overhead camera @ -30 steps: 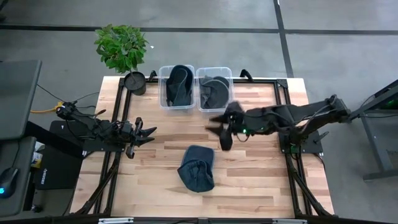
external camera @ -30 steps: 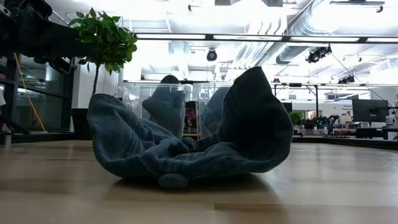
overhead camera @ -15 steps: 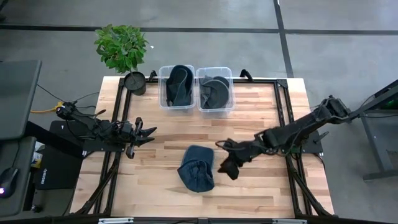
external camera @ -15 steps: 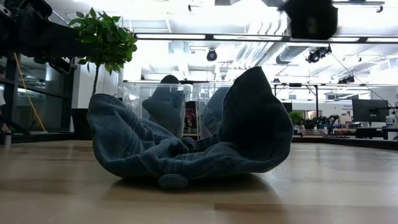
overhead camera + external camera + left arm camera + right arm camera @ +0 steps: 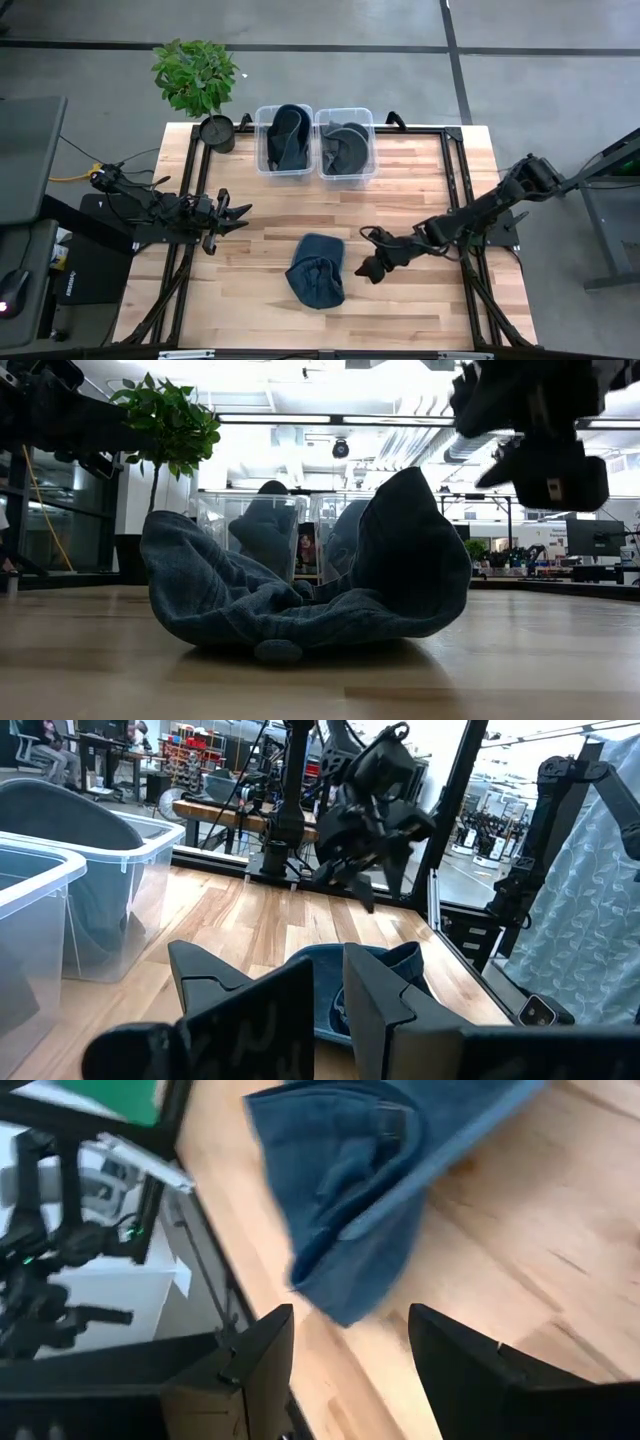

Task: Pick & Place hat
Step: Put the blue cap into the left transparent bin

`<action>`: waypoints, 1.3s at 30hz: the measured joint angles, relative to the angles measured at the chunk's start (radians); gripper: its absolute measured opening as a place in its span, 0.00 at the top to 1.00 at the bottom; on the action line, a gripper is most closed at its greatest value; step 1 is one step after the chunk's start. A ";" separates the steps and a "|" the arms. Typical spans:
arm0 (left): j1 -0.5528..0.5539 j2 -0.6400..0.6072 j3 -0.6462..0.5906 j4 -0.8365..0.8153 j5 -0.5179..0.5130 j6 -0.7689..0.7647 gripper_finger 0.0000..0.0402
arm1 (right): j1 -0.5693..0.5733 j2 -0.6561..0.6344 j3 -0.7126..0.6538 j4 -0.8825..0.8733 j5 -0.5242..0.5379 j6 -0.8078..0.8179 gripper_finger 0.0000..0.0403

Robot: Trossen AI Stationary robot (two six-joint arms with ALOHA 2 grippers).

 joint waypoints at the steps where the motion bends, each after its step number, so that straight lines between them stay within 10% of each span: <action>1: 0.000 0.000 0.000 0.000 0.000 0.000 1.00 | -0.006 0.000 -0.008 -0.002 -0.004 0.012 0.52; 17: 0.000 0.000 0.000 0.000 0.000 0.000 1.00 | -0.093 0.053 -0.012 0.051 0.013 -0.017 0.39; 39: 0.000 0.000 0.000 0.000 0.000 0.000 1.00 | -0.177 0.415 0.427 -0.244 -0.170 -0.134 0.38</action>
